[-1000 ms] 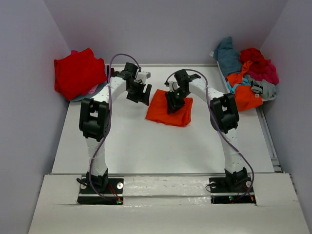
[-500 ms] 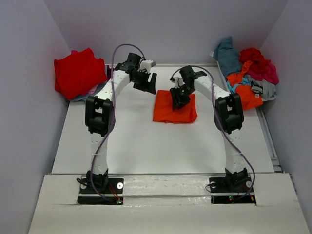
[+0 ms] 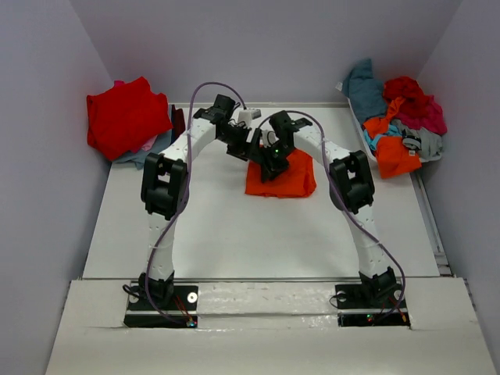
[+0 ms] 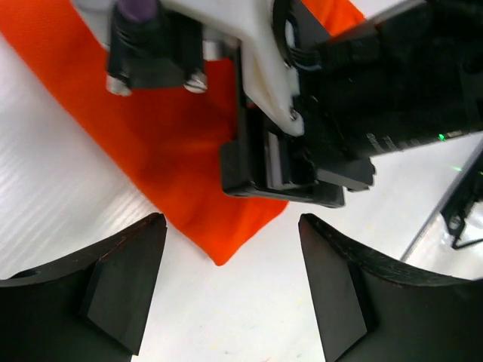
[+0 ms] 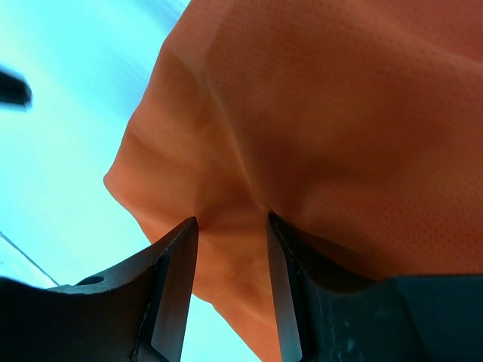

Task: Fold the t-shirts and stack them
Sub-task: Fold the tshirt

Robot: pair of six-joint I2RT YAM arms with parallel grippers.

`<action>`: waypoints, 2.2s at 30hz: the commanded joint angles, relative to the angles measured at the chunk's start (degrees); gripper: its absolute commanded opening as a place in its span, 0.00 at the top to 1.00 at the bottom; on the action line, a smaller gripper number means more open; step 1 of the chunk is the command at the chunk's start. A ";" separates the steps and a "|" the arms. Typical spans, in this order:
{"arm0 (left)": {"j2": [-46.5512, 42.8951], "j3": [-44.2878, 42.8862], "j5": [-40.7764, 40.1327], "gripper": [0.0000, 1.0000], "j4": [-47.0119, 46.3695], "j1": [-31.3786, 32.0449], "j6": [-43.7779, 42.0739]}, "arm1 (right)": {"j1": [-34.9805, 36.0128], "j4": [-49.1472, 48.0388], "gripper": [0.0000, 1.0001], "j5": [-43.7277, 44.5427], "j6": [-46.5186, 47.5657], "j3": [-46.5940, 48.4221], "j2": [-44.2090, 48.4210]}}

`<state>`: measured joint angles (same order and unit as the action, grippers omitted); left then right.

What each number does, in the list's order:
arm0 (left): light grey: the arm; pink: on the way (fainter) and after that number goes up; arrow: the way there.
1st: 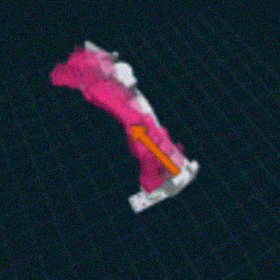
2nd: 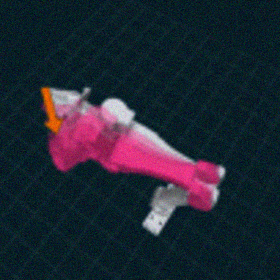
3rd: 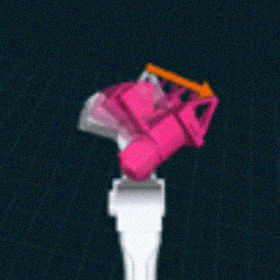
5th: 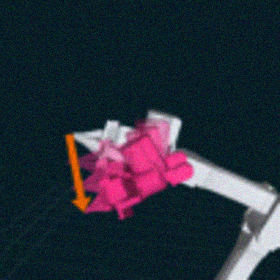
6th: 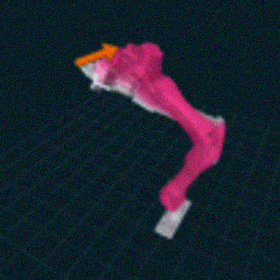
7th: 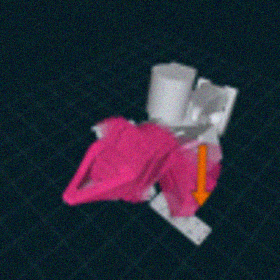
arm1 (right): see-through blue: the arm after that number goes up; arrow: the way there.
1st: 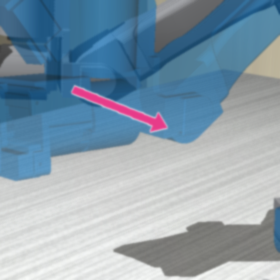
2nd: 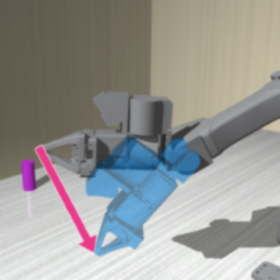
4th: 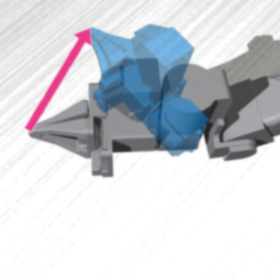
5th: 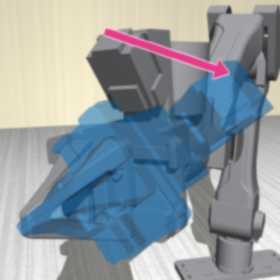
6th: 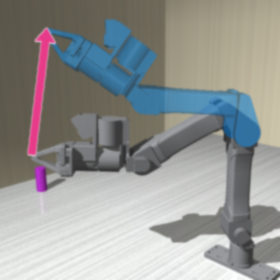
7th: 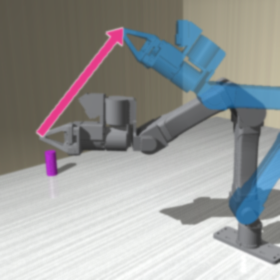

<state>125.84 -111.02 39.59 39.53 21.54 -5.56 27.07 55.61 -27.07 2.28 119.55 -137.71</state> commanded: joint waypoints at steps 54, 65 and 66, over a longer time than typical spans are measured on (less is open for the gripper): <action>8.98 2.92 9.45 0.16 1.34 5.27 -0.85 | -10.98 -2.26 0.51 13.97 -2.20 6.50 -2.48; 8.19 4.15 9.45 0.16 1.60 5.27 -1.20 | -18.46 -3.05 0.51 15.38 -2.20 1.83 2.44; 8.19 4.15 9.54 0.16 1.60 5.27 -1.20 | -19.07 -3.14 0.51 15.82 -2.20 1.48 3.14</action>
<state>135.57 -108.71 52.90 37.58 26.57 -5.58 11.60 52.71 -15.88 -0.51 122.76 -138.17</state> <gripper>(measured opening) 0.833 0.485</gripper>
